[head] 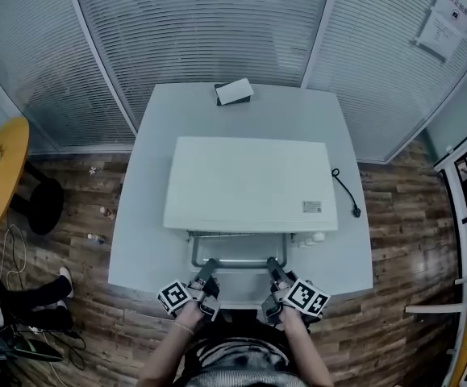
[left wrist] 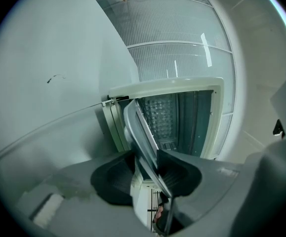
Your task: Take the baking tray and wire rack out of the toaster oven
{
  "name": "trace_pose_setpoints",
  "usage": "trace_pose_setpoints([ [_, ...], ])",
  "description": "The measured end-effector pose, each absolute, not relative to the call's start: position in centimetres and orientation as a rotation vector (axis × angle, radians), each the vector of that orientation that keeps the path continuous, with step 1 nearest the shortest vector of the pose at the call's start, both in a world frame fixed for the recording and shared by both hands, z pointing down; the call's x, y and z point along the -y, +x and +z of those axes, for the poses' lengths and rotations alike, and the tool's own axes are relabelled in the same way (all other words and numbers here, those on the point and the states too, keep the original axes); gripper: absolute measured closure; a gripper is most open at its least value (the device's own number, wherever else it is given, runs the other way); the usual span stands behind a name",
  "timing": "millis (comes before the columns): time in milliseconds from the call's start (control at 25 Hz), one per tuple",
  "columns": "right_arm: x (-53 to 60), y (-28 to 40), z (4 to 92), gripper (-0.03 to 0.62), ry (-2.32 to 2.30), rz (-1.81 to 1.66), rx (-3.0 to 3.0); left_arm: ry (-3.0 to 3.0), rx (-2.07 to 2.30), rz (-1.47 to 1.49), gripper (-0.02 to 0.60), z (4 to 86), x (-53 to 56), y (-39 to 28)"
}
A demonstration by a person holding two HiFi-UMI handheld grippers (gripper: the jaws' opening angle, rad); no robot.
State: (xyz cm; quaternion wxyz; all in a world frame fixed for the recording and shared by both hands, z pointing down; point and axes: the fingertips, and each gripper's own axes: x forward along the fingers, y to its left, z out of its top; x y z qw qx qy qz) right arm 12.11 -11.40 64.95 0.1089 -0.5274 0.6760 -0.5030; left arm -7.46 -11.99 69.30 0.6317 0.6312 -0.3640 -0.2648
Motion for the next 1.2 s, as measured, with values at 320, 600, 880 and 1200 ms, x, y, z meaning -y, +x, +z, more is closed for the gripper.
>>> trace_pose_setpoints([
  [320,7.8,12.0,64.2,0.444,-1.475,-1.492,-2.022,1.433,0.832,-0.635,0.448,68.8,8.1,-7.5],
  [600,5.3,11.7,63.5,0.447,-1.488,-1.476,-1.951,1.426,0.823,-0.614,0.445,68.5,5.8,-8.0],
  [880,1.6,11.1,63.0,0.448,-1.512,-1.466,-1.865,1.446,0.797,-0.584,0.443,67.7,3.2,-8.6],
  [1200,-2.8,10.4,63.4,0.448,-1.509,-1.466,-1.841,1.491,0.800,-0.534,0.443,67.3,-0.6,-9.5],
])
